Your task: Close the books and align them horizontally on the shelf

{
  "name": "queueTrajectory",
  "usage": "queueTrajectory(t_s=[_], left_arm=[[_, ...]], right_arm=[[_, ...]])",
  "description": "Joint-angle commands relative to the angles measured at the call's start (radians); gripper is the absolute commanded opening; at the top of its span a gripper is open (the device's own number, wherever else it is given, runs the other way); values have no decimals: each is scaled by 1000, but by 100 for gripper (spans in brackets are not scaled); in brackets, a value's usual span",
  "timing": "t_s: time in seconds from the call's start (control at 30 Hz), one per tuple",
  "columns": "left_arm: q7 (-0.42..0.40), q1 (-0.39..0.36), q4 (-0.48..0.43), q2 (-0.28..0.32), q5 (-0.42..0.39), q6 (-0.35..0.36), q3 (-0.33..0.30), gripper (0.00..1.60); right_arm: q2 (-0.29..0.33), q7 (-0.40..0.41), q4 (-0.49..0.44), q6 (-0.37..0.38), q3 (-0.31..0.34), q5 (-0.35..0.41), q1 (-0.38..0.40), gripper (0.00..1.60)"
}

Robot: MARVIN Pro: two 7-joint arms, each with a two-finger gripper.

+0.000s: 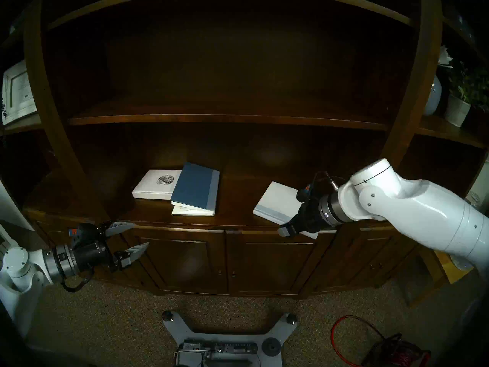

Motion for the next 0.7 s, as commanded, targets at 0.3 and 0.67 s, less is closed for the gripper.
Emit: queueTrajectory(t_s=[0.3,0.67], left_arm=[[-3,-8,-19,-2,-11,-4,-14,160],[-3,-9,-19,-2,-11,-4,-14,160]], right_arm=[[-78,-26,81,-32,-28,-30,-17,160],[-189,-53,234,-22,-59,-99,4,160]])
